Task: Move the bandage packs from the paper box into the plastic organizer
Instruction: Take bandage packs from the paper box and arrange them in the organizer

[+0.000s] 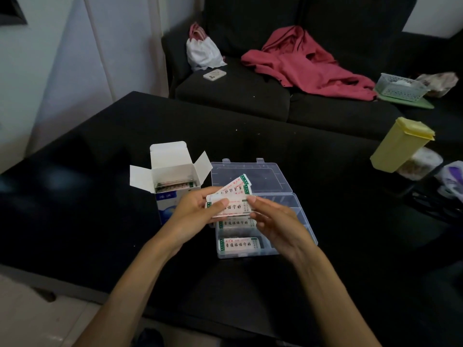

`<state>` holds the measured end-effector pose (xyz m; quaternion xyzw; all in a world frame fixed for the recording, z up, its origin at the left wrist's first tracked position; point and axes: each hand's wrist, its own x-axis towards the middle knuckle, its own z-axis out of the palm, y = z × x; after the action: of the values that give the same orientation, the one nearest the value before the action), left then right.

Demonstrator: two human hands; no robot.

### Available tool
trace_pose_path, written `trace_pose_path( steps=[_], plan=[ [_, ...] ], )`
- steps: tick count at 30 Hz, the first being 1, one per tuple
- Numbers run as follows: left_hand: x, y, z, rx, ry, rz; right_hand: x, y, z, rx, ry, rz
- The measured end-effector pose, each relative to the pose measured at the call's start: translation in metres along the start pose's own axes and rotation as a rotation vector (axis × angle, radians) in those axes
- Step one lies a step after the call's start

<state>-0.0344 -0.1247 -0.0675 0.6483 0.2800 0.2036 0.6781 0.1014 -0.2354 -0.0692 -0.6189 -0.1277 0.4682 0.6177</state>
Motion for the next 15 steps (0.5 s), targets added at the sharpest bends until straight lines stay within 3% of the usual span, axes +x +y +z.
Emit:
trace_pose_path(
  steps=[7, 11, 15],
  plan=[
    [0.001, -0.003, -0.002, 0.063, -0.003, 0.037, 0.002, 0.001, 0.0, -0.071, 0.249, -0.229],
    [0.002, -0.003, -0.003, 0.009, -0.008, -0.011, 0.002, -0.002, -0.004, 0.048, 0.262, -0.261],
    [0.003, -0.003, -0.006, -0.013, 0.019, -0.067, -0.001, -0.01, -0.013, 0.158, 0.117, -0.308]
  ],
)
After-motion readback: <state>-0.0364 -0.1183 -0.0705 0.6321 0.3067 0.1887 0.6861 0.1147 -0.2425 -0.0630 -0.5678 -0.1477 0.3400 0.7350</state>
